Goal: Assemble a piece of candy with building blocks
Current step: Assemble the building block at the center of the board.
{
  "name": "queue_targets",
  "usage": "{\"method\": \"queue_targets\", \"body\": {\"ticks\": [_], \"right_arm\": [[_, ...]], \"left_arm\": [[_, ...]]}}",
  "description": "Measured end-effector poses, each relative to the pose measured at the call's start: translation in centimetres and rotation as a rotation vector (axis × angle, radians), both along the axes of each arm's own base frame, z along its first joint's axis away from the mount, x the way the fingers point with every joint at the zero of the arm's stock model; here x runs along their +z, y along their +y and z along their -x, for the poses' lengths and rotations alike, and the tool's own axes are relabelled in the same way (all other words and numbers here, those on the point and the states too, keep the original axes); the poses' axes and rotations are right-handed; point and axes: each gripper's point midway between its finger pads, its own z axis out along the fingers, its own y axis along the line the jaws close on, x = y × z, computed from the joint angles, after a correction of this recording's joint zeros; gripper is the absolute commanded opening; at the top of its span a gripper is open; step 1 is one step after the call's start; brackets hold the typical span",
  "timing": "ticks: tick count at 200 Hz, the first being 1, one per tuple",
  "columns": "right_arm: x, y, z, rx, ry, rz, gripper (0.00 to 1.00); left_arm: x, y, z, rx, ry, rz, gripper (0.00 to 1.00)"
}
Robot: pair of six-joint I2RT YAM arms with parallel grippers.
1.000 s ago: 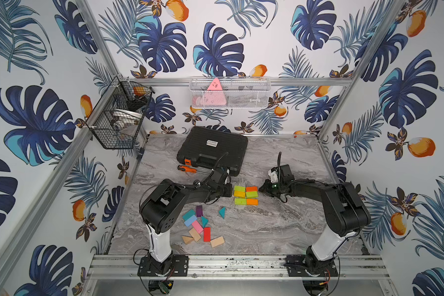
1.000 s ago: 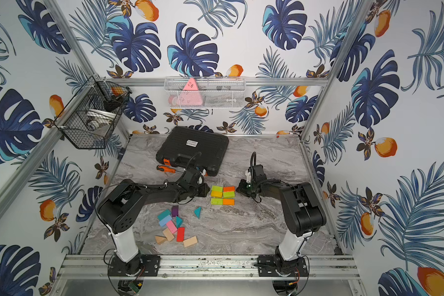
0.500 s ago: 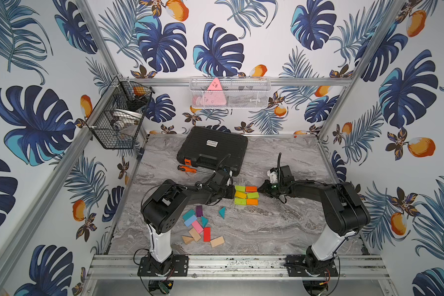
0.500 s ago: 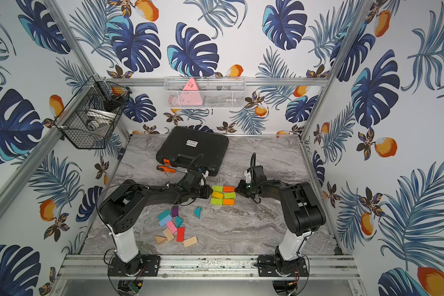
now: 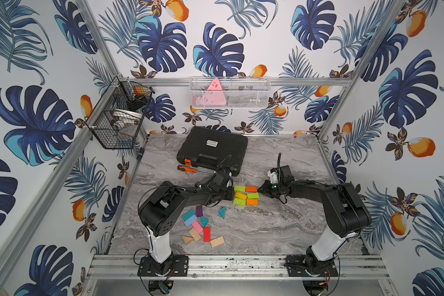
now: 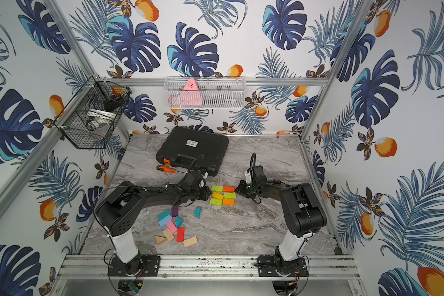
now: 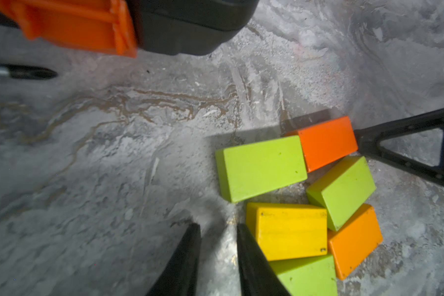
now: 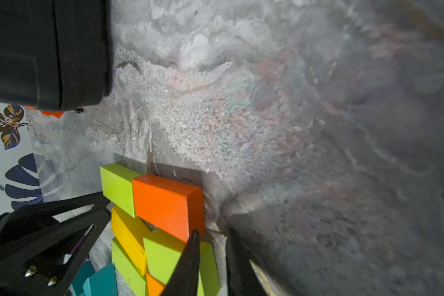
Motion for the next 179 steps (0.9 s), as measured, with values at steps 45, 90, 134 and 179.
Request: {"method": "queue_targets", "body": {"ticks": [45,90,134,179], "right_arm": [[-0.2,-0.8,0.9,-0.012,0.000,0.032,0.23],[-0.3,-0.4,1.9,0.007,0.005,0.017,0.19],[-0.3,-0.2,3.0,0.023,0.033,0.017,0.18],[-0.4,0.1,3.3,0.035,0.045,0.008,0.17]], "left_arm": [[-0.4,0.9,1.0,0.006,0.004,-0.016,0.31],[-0.3,0.9,1.4,-0.001,-0.005,0.004,0.31],[-0.3,0.6,1.9,-0.013,-0.004,0.014,0.30],[-0.3,0.5,2.1,-0.017,-0.004,0.015,0.30]]}}
